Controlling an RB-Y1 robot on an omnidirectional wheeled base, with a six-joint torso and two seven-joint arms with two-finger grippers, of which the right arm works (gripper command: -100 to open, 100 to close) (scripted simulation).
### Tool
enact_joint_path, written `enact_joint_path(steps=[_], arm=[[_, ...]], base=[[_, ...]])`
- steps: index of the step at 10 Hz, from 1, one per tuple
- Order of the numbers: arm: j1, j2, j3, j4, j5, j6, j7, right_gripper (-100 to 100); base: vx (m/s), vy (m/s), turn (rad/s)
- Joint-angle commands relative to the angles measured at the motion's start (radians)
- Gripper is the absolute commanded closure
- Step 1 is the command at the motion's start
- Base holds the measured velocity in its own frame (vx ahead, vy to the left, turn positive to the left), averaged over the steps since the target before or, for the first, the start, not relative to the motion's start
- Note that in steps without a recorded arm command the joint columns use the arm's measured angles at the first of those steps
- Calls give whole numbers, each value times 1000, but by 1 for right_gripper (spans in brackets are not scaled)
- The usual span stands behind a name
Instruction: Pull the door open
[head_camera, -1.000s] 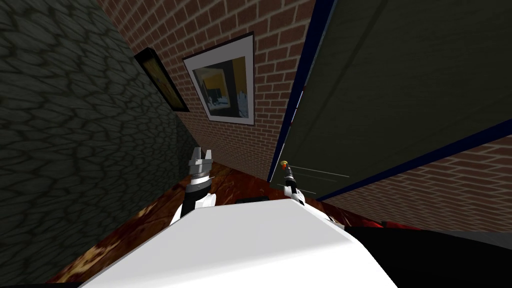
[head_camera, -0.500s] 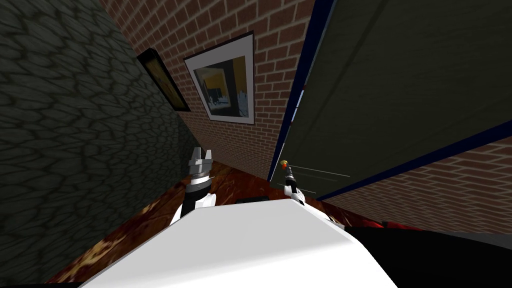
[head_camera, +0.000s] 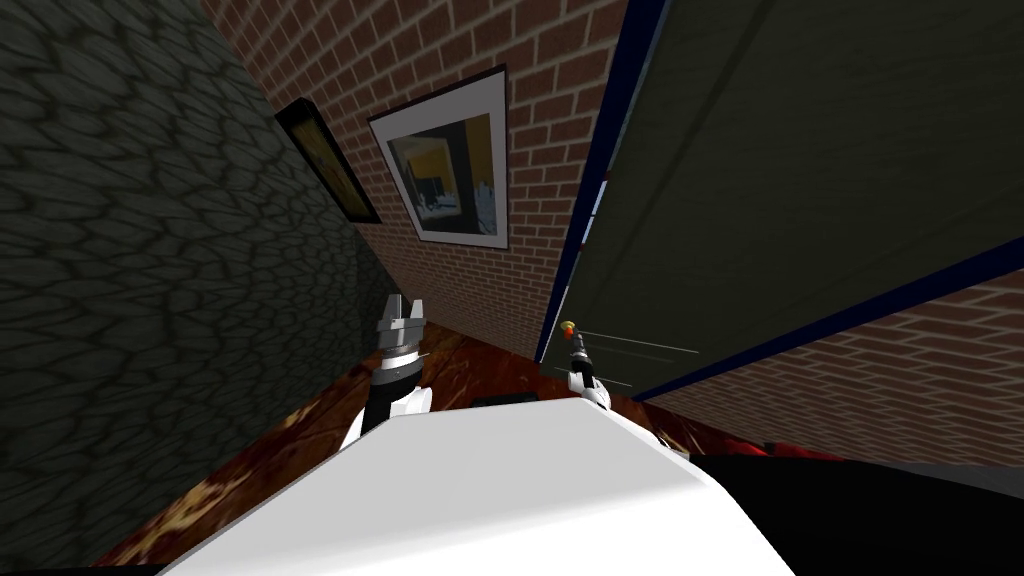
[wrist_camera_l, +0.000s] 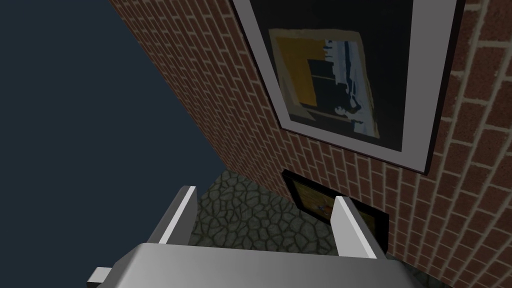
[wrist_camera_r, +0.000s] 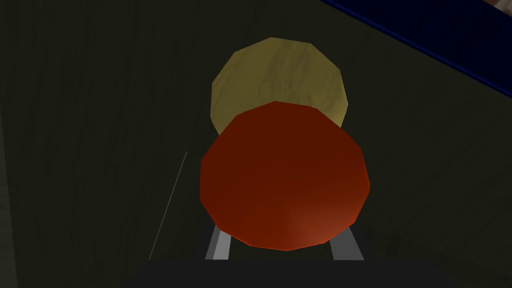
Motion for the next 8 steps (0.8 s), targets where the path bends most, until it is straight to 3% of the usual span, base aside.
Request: enact_joint_path(steps=[1,3,4,8], arm=[[-34,6,8,50,2,-30,10,100],[-34,6,8,75,2,-30,10,100],[-17,-14,3,43,-14,-25,-33,100],[-17,-20,24,47,-41,-26,-137,100]], base=[[-2,5,-5],[3,-1,3],[-19,-24,-11],[-35,-14,36]])
